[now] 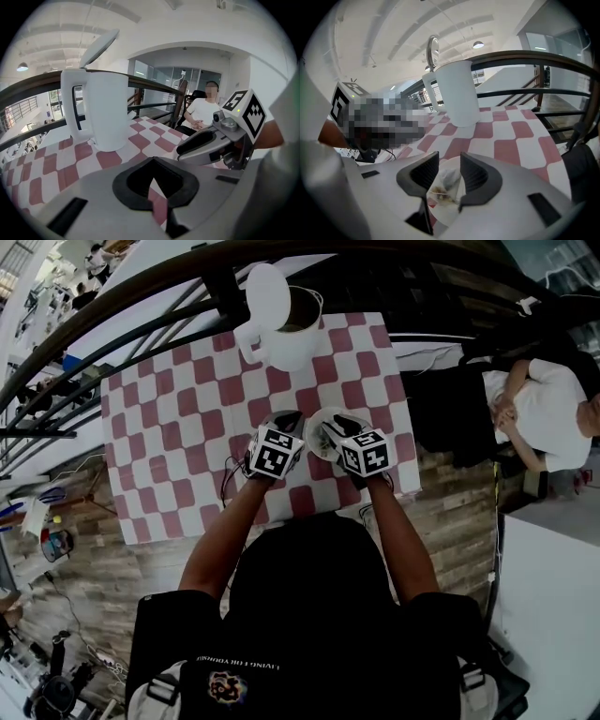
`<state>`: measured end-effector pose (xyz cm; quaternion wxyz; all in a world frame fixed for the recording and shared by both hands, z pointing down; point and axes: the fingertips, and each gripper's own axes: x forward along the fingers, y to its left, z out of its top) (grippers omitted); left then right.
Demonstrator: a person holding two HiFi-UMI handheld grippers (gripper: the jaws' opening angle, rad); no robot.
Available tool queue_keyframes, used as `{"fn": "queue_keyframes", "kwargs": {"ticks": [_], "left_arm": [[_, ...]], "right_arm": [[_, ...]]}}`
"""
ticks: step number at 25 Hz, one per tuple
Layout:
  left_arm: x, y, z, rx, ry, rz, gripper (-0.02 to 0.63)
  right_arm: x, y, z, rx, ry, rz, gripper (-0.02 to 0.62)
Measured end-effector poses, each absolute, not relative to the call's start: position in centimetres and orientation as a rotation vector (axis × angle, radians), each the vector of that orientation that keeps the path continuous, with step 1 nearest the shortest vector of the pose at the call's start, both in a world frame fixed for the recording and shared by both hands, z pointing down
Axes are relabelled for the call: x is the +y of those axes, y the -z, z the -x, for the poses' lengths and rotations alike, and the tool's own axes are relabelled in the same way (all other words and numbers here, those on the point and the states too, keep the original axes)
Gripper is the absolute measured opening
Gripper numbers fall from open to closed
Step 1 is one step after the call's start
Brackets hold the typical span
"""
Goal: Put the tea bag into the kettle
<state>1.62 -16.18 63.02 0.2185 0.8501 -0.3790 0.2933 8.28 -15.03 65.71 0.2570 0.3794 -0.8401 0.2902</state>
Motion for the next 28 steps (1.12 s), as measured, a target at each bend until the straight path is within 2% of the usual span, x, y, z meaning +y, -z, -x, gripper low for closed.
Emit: {"fn": "queue_keyframes", "kwargs": {"ticks": [26, 27, 28], "left_arm": [[-15.6, -65.4, -2.8, -1.008, -0.895, -2.325, 0.003], [-15.6, -65.4, -2.8, -1.009, -0.895, -2.325, 0.003], [-15.6, -65.4, -2.9, -1.011, -0.894, -2.328, 0.003]], "right_arm": [[-14.0, -69.2, -8.1, -2.181, -0.735, -0.903, 0.149], [-14.0, -69.2, -8.2, -2.174, -0.716, -0.905, 0.139], [-14.1, -69.3, -8.4, -2.165, -0.693, -0.909, 0.091]]}}
